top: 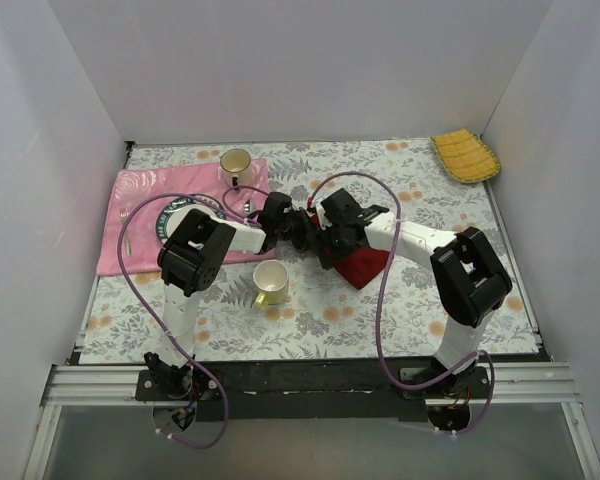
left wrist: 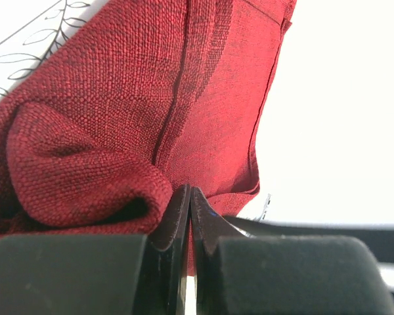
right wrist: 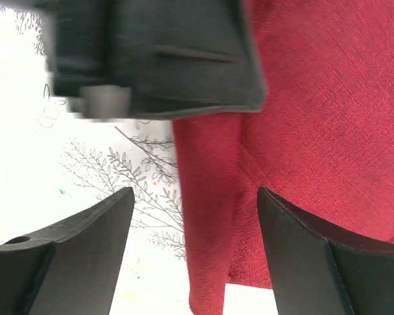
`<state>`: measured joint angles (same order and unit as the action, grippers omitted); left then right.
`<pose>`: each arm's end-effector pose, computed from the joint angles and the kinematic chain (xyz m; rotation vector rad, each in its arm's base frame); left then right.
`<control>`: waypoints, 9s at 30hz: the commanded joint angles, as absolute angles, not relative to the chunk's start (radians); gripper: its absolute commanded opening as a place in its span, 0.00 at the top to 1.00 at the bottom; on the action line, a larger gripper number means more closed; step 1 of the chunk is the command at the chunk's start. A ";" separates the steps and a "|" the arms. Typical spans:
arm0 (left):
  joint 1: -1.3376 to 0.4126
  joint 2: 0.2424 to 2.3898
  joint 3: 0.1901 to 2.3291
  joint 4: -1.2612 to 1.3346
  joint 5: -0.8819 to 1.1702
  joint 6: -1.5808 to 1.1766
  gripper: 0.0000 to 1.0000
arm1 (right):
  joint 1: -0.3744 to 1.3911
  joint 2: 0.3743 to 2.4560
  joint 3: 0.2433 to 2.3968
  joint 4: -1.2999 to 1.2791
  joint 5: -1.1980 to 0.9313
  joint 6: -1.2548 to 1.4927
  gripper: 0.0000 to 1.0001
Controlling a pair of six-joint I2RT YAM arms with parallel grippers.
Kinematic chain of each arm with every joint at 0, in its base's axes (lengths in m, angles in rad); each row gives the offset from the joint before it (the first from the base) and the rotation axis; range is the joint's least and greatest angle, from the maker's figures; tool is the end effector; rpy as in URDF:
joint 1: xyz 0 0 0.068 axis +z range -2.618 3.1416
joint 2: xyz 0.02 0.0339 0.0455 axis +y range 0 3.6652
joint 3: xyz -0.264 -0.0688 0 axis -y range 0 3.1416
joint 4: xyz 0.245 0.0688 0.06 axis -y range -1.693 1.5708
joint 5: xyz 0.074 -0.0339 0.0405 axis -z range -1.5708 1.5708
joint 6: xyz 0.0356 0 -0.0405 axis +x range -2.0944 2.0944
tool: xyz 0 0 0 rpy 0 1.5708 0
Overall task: Fold the napkin, place the utensils inside, and roll it up
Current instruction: Roll the napkin with the utensil
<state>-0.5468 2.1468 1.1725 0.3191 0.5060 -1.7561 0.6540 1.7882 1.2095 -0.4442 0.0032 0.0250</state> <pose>0.3621 -0.2406 0.1019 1.2408 -2.3954 1.4860 0.2953 0.2262 0.1940 -0.8074 2.4858 0.2406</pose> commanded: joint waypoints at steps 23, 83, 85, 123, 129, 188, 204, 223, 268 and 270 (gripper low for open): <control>-0.502 1.927 1.181 0.078 0.362 -1.638 0.61 | 0.646 1.795 1.078 -0.175 -0.108 0.043 0.99; -0.577 2.172 1.127 0.264 0.430 -1.723 0.58 | 0.703 1.772 1.192 -0.380 0.213 0.025 0.23; -0.578 2.168 1.135 0.259 0.433 -1.724 0.58 | 0.721 1.798 1.190 -0.362 0.230 0.025 0.23; -0.583 2.017 1.292 0.139 0.443 -1.727 0.51 | 0.325 1.973 0.960 0.029 -0.845 0.216 0.99; -0.595 2.078 1.233 0.201 0.428 -1.718 0.51 | 0.262 2.026 0.962 0.037 -0.920 0.262 0.97; -0.477 2.065 1.333 0.098 0.456 -1.695 0.51 | 0.663 1.778 1.025 -0.212 0.123 0.043 0.83; -0.537 1.931 1.463 -0.406 0.141 -1.689 0.39 | 0.402 1.900 0.974 -0.045 -0.615 0.219 0.92; -0.673 2.195 1.687 -0.715 -0.104 -1.894 0.50 | 0.353 1.990 0.980 0.012 -0.732 0.213 0.94; -0.684 2.183 1.660 -0.759 -0.060 -1.931 0.77 | 0.796 1.812 1.061 -0.028 0.322 0.138 0.24; -0.684 2.178 1.649 -0.752 -0.054 -1.933 0.77 | 0.795 1.830 1.063 -0.011 0.298 0.149 0.27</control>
